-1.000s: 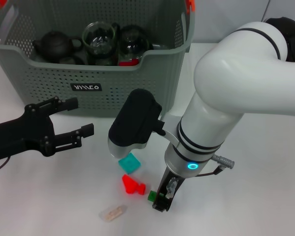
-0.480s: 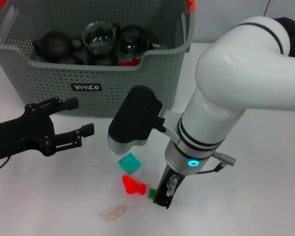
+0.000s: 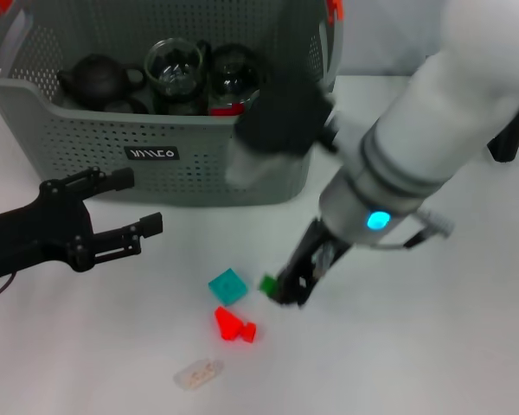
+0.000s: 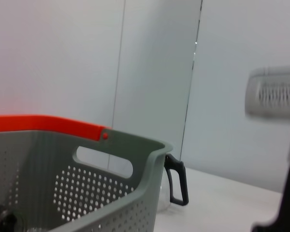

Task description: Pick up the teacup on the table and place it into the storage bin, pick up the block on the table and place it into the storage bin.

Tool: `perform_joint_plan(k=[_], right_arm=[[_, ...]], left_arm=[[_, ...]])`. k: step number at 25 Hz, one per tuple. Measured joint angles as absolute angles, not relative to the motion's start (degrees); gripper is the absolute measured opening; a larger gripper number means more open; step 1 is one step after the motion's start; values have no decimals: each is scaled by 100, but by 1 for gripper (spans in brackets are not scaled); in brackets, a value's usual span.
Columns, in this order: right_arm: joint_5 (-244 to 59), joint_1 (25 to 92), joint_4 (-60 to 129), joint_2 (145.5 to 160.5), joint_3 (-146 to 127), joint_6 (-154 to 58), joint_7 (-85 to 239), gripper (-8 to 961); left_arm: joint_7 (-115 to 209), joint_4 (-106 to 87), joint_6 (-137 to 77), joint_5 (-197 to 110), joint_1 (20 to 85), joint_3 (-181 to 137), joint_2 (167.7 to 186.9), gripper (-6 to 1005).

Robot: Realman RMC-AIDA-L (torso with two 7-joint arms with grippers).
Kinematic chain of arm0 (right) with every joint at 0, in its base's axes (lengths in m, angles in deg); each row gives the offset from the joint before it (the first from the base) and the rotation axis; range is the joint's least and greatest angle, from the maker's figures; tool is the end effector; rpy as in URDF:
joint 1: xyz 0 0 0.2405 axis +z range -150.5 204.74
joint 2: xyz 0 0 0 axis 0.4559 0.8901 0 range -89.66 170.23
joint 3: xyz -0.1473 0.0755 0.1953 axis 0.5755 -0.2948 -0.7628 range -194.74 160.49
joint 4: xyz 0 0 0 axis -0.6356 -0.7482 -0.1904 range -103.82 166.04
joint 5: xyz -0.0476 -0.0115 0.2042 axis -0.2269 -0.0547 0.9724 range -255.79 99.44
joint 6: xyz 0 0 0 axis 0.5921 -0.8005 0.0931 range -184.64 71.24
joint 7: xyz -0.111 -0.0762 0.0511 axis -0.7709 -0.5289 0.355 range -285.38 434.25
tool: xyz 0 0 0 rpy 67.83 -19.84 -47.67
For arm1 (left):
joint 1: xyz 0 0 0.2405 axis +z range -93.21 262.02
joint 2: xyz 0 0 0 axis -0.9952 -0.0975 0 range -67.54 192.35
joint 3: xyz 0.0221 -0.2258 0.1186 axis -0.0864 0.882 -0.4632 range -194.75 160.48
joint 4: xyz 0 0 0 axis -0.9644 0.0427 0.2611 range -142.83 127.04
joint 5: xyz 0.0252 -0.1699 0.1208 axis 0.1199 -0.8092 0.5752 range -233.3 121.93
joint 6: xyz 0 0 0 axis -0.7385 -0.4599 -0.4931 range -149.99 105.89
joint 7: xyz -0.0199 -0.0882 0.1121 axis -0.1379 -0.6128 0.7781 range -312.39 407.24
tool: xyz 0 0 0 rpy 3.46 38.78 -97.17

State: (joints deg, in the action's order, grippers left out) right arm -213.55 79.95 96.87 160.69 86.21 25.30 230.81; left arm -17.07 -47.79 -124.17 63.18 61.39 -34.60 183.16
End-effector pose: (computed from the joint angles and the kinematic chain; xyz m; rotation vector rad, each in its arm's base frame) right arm 0.0772 0.3344 -0.1013 -2.8942 0.6003 -0.6327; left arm -0.3036 0.2774 0.0367 -2.4987 -0.4839 -0.8713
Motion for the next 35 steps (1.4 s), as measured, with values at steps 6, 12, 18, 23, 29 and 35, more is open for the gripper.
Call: perform_joint_plan(k=[6,12,18,23,29,35], right_arm=[[-21315,7700,10571,16054,7104,3090,22430,206],[-21074,7914,10830,16052,5875,3075,21692,244],[-20939,8187,10564,16051,5225,2127,21066,283],[-20975,8191,10105,16038,5184,1316,20764,314],[-20983,8165,9674,15978,5116,583,20502,352],[-20665,7908,9760,16038,5105,291,20130,534]], left_arm=[[-1707,-4779,-12441,6271,6160,-3408,18316,822],[-1724,-4780,-12444,6270,6149,-3401,18316,822],[-1726,-4743,-12400,6120,6129,-3383,18316,823],[-1725,-4688,-12363,5939,6160,-3330,18317,823],[-1723,-4629,-12348,5861,6152,-3184,18316,823],[-1728,-4629,-12287,5857,6105,-3164,18316,823]])
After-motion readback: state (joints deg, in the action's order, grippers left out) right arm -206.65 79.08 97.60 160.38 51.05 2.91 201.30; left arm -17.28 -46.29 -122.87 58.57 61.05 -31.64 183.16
